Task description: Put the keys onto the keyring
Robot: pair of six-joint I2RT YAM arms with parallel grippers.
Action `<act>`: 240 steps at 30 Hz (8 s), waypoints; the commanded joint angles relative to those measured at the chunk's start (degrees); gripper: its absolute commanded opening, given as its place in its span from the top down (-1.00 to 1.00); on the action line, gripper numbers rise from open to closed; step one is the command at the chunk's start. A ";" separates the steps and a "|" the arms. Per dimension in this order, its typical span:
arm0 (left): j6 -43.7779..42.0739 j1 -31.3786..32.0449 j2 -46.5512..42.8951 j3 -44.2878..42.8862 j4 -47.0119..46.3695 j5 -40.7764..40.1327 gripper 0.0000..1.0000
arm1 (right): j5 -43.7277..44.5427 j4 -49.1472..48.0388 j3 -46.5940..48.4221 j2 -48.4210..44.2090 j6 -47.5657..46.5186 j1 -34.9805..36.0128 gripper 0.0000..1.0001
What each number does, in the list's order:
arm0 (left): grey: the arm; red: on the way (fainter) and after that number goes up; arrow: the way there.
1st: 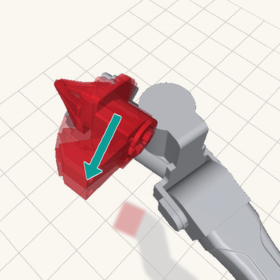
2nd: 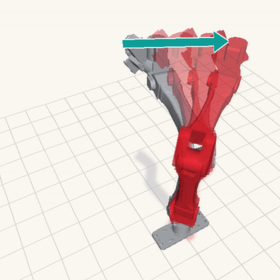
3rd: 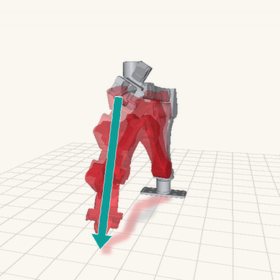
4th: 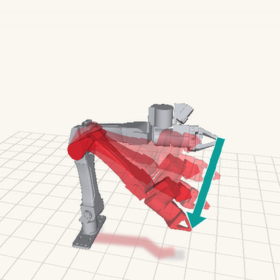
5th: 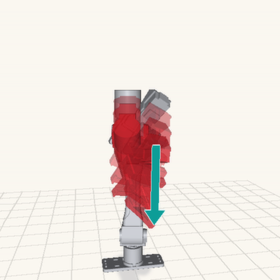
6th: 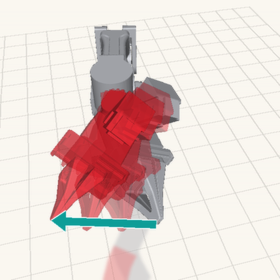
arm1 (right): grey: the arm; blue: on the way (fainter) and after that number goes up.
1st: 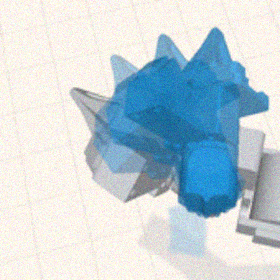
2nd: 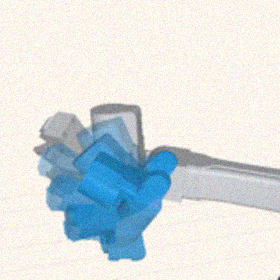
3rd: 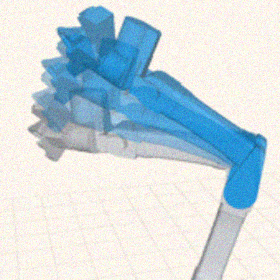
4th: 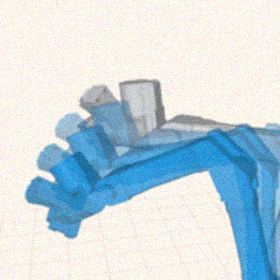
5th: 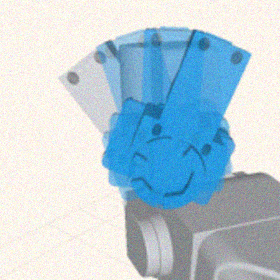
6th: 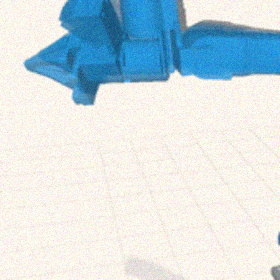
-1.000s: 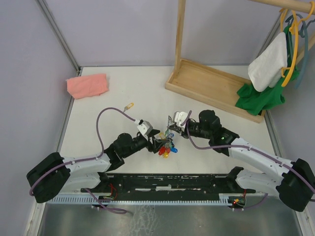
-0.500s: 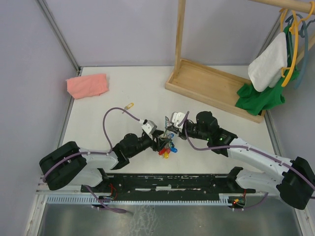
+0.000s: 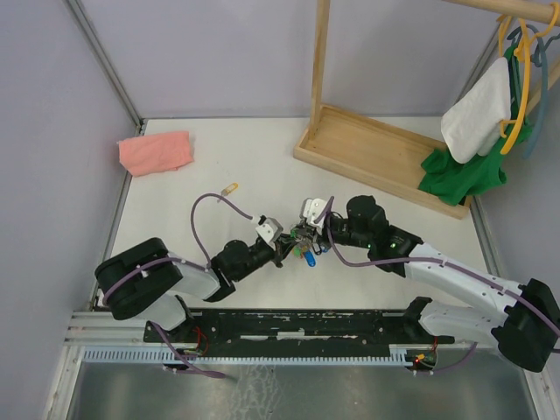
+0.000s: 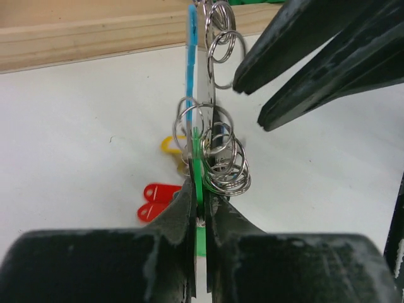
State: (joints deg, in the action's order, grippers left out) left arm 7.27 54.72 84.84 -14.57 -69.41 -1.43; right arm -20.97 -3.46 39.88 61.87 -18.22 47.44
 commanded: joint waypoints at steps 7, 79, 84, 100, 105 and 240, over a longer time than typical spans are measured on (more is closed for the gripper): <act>-9.76 -0.06 5.92 2.71 -21.22 -1.67 0.95 | 4.60 8.70 7.77 -3.68 -0.19 0.64 0.14; -6.44 -0.13 -36.06 9.25 22.41 3.72 0.04 | -13.59 23.01 19.73 7.10 6.46 -9.07 0.99; -11.50 -0.62 -45.75 6.42 27.73 3.68 -0.06 | -16.51 21.50 18.31 6.97 2.23 -9.11 0.99; -2.93 -13.72 -24.20 -0.81 7.48 36.66 0.20 | -21.89 18.08 14.95 6.46 -2.57 -9.07 0.99; -0.52 -14.35 -20.38 -0.93 2.56 39.43 0.23 | -22.13 17.41 14.32 5.95 -2.89 -9.11 0.99; -6.66 -22.93 -24.90 -5.64 17.72 49.04 0.25 | -25.79 -48.59 -11.84 5.24 13.96 -10.54 0.99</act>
State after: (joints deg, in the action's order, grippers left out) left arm -2.33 32.56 58.87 -20.25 -46.83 45.28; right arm -44.49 -40.99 27.68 67.68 -6.96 37.12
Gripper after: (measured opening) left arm 0.373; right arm 0.015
